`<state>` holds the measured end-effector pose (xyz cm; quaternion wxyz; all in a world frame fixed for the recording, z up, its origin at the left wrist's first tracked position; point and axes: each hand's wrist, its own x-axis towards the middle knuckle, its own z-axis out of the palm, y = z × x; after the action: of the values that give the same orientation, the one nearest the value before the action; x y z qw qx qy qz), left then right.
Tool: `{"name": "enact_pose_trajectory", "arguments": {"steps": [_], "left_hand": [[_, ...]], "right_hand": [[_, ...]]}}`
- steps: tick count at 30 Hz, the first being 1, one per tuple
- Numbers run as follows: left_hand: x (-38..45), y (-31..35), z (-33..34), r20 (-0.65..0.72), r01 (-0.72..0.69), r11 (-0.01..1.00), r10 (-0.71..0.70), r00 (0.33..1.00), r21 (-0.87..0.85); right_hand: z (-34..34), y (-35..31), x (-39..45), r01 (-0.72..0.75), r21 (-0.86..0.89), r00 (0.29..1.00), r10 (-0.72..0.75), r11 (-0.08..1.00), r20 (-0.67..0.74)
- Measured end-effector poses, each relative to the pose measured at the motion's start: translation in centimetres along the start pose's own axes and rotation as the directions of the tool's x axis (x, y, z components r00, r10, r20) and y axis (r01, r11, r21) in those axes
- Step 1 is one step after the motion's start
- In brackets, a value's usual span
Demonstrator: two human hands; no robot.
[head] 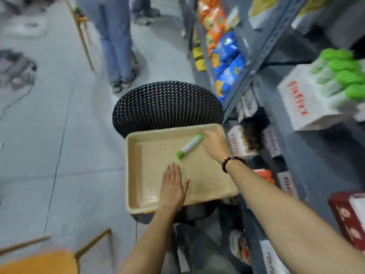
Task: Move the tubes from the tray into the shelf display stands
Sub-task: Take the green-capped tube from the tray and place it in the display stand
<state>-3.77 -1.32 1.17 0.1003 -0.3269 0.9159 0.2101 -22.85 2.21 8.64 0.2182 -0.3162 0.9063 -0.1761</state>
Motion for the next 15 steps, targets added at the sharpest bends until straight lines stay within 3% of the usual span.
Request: {"name": "enact_pose_trajectory", "arguments": {"steps": [5,15], "left_hand": [[-0.8,-1.7,4.5,0.044,0.126,0.990,-0.123,0.991,-0.063],[-0.8,-2.0,6.8,-0.014,0.126,0.991,-0.127,0.992,-0.047]], "right_hand": [[6.8,1.9,3.2,-0.161,0.120,0.987,0.160,0.980,0.018],[10.8,3.0,9.2,-0.470,0.416,0.867,0.497,0.779,0.049]]}}
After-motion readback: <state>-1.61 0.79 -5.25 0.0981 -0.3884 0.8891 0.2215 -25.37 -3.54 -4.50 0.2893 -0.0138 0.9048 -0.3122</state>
